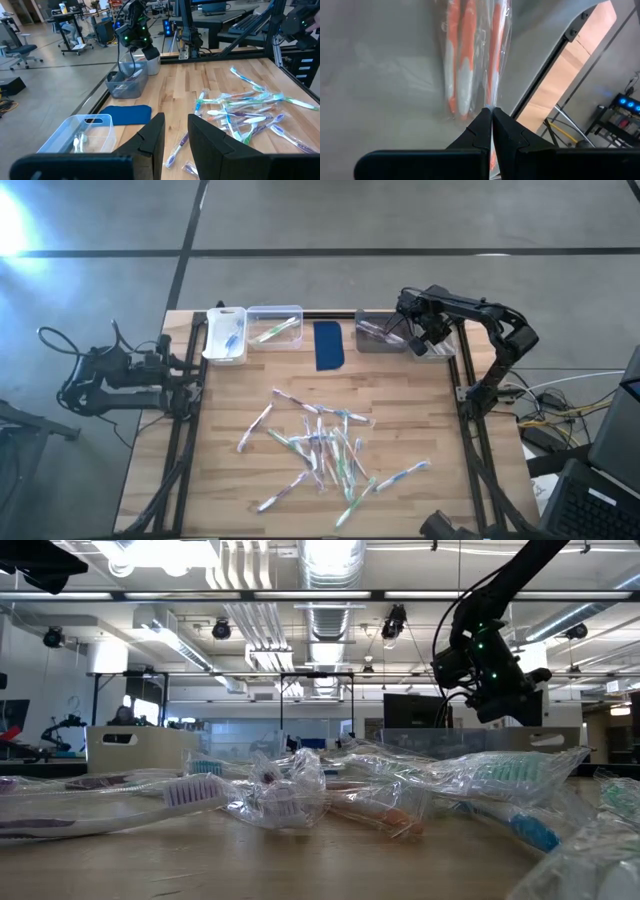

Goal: Pick & Place Toothbrushes
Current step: Put the orange toothbrush into the gray bin, then put the purple toothbrush into the black bin

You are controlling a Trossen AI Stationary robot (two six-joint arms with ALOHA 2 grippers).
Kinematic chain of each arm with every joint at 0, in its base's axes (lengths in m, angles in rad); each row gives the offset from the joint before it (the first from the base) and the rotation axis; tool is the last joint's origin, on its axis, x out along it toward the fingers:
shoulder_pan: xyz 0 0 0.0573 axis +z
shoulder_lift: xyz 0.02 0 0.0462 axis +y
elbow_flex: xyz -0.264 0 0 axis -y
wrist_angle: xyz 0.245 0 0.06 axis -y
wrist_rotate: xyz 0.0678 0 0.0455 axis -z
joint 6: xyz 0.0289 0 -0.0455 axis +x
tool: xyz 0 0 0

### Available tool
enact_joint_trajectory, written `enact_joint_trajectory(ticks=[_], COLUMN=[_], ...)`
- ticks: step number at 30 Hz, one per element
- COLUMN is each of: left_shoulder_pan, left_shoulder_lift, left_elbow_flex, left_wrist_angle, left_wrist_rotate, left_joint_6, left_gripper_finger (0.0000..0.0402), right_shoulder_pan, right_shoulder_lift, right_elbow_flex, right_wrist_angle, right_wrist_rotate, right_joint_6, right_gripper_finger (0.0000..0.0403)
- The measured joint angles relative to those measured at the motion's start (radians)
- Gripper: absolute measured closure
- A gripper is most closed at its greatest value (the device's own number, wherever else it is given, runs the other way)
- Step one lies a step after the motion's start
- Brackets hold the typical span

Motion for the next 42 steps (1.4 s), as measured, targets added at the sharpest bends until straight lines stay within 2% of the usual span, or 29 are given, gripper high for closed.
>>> enact_joint_trajectory(ticks=[10, 24, 29, 37, 42], left_shoulder_pan=[0.000, 0.000, 0.000, 0.000, 0.000], left_shoulder_lift=[0.000, 0.000, 0.000, 0.000, 0.000], left_elbow_flex=[0.000, 0.000, 0.000, 0.000, 0.000], left_wrist_angle=[0.000, 0.000, 0.000, 0.000, 0.000], left_wrist_rotate=[0.000, 0.000, 0.000, 0.000, 0.000], left_joint_6=[0.000, 0.000, 0.000, 0.000, 0.000], left_gripper_finger=[0.0312, 0.0312, 0.0312, 0.0312, 0.0312], right_shoulder_pan=[0.000, 0.001, 0.002, 0.002, 0.002], right_shoulder_lift=[-0.004, -0.028, -0.049, -0.117, -0.156], right_elbow_flex=[0.000, 0.000, 0.000, 0.057, 0.140], right_wrist_angle=[0.004, 0.011, 0.011, 0.008, 0.002], right_wrist_rotate=[-0.004, -0.008, -0.008, 0.001, 0.001], right_joint_6=[-0.045, -0.064, -0.076, -0.078, -0.083], right_gripper_finger=[0.0384, 0.0284, 0.0260, 0.0247, 0.0255])
